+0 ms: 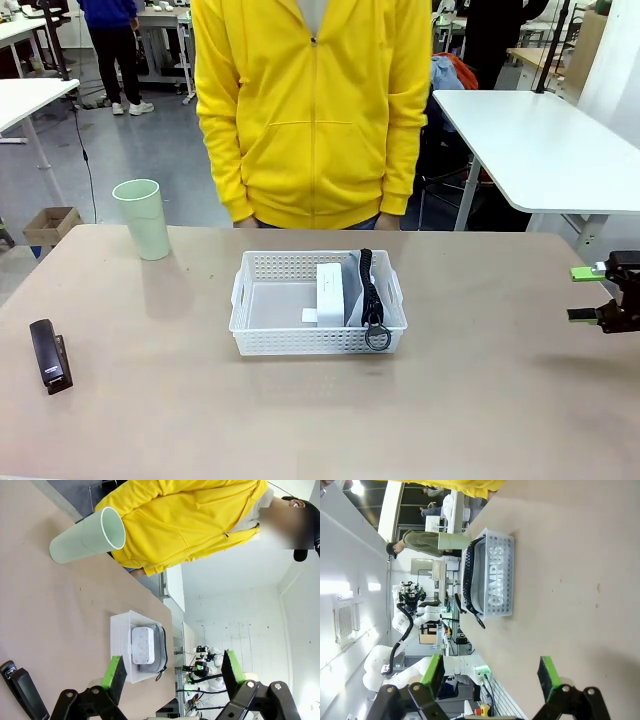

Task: Efficiently arrange items inside the basket to fit them all.
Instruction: Pick up the Stapler and place it inside the Organizing basket.

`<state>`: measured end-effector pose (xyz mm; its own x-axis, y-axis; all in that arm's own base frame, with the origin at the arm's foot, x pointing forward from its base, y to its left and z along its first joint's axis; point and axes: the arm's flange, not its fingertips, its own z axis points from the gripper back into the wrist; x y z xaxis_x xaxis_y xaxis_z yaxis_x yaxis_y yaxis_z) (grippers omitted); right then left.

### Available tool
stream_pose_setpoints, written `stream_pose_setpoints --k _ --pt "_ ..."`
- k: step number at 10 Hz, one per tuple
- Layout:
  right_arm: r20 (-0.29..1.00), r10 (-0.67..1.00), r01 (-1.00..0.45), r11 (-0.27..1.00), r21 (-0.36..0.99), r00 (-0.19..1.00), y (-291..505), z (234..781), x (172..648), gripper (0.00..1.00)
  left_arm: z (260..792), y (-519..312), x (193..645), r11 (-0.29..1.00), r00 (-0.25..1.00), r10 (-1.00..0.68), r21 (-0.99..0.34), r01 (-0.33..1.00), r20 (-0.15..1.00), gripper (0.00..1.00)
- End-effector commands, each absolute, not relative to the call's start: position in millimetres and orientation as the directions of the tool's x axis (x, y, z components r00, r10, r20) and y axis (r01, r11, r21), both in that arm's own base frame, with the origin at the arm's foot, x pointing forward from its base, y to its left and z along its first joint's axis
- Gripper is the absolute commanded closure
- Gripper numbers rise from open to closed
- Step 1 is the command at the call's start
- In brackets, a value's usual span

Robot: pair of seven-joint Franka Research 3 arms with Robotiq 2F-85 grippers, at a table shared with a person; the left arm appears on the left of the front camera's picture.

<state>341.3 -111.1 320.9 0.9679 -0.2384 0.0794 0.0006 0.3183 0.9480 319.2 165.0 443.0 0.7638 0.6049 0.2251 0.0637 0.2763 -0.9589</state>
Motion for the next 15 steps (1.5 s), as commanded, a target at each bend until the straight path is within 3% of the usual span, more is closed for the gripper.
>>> stream_pose_setpoints --k 1,3,5,8,10,11,12,13,14,15 --pt "0.079 -0.250 -0.001 0.300 0.954 0.965 -111 324 342 0.00 443 165 319 0.276 0.764 0.605 -0.959 0.064 0.225 0.00" --pt "0.079 -0.250 -0.001 0.300 0.954 0.965 -111 324 342 0.00 455 161 308 0.291 0.843 0.482 -0.951 0.104 0.239 0.00" --pt "0.079 -0.250 -0.001 0.300 0.954 0.965 -111 324 342 0.00 468 140 301 0.627 0.956 0.229 -0.779 -0.002 0.182 0.00" --pt "0.079 -0.250 -0.001 0.300 0.954 0.965 -111 324 342 0.00 456 107 314 0.878 0.981 0.101 -0.479 -0.009 0.166 0.00" --pt "0.079 -0.250 -0.001 0.300 0.954 0.965 -111 324 342 0.00 439 94 316 0.955 0.991 0.055 -0.297 -0.017 0.119 0.00" --pt "0.079 -0.250 -0.001 0.300 0.954 0.965 -111 324 342 0.00 428 91 317 0.978 0.998 0.065 -0.197 -0.064 -0.003 0.00" --pt "0.079 -0.250 -0.001 0.300 0.954 0.965 -111 324 342 0.00 426 86 320 0.962 0.995 0.099 -0.255 -0.098 -0.008 0.00" --pt "0.079 -0.250 -0.001 0.300 0.954 0.965 -111 324 342 0.00 434 81 326 0.934 0.986 0.151 -0.337 -0.117 0.074 0.00" --pt "0.079 -0.250 -0.001 0.300 0.954 0.965 -111 324 342 0.00 436 91 332 0.966 0.998 0.060 -0.253 -0.050 0.035 0.00" --pt "0.079 -0.250 -0.001 0.300 0.954 0.965 -111 324 342 0.00 436 91 332 0.966 0.998 0.060 -0.253 -0.050 0.035 0.00"
